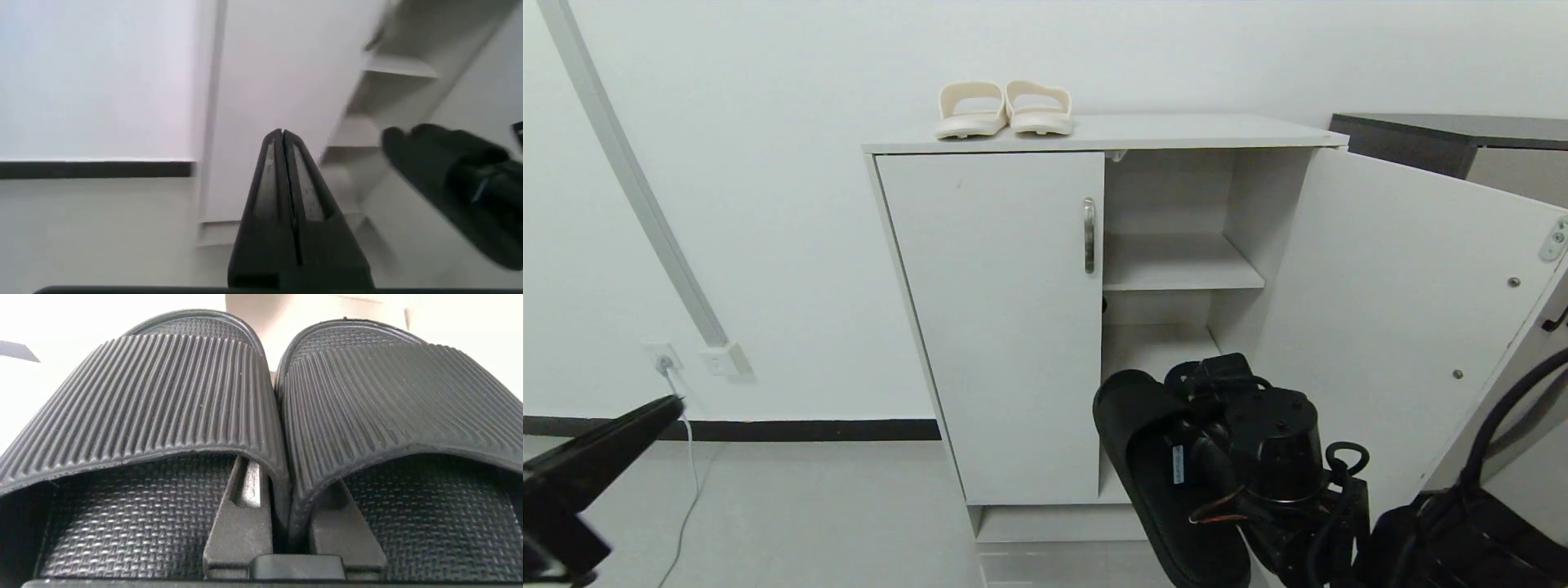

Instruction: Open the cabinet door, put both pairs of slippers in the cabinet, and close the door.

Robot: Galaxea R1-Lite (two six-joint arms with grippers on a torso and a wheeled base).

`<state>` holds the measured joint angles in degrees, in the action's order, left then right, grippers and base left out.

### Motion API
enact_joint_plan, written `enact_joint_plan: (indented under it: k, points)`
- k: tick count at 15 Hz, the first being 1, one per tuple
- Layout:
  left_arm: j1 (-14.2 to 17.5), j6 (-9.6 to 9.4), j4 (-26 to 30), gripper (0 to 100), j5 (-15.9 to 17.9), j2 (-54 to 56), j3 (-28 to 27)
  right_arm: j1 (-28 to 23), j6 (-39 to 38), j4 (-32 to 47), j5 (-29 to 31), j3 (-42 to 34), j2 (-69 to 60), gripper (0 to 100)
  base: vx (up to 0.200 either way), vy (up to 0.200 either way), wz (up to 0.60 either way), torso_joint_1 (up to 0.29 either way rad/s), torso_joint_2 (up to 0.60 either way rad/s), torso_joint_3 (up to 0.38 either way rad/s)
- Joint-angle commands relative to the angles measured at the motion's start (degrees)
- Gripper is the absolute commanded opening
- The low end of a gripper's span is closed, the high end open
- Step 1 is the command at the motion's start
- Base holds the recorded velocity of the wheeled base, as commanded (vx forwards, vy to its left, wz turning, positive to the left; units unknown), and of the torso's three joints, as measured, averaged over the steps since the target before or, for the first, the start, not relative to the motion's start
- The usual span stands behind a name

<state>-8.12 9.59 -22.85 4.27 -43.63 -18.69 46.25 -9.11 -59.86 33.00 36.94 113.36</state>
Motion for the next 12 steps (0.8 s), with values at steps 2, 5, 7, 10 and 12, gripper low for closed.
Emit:
enact_joint_plan:
  k: [2, 5, 7, 10, 12]
  points:
    - [5.0, -5.29, 15.8, 0, -7.9, 25.5, 5.5, -0.2, 0.1, 0.0, 0.4, 1.2, 3.1, 0, 0.0, 0.0, 0.0, 0.0, 0.0, 0.0]
    - [4.7, -9.95, 19.2, 0, -7.9, 31.5, 10.9, -0.2, 0.1, 0.0, 0.4, 1.1, 3.3, 0, 0.0, 0.0, 0.0, 0.0, 0.0, 0.0]
    - [4.7, -11.35, 19.3, 0, -6.2, 35.5, 14.5, -0.2, 0.1, 0.0, 0.4, 1.0, 3.3, 0, 0.0, 0.0, 0.0, 0.0, 0.0, 0.0]
    - [7.2, -11.0, 20.5, 0, -6.5, 41.3, 18.5, -0.2, 0.1, 0.0, 0.4, 1.0, 3.7, 0, 0.0, 0.0, 0.0, 0.0, 0.0, 0.0]
    - [7.9, -12.76, 20.4, 0, -6.5, 43.5, 18.6, -0.2, 0.1, -0.3, 0.4, 1.0, 4.8, 0, 0.0, 0.0, 0.0, 0.0, 0.0, 0.0]
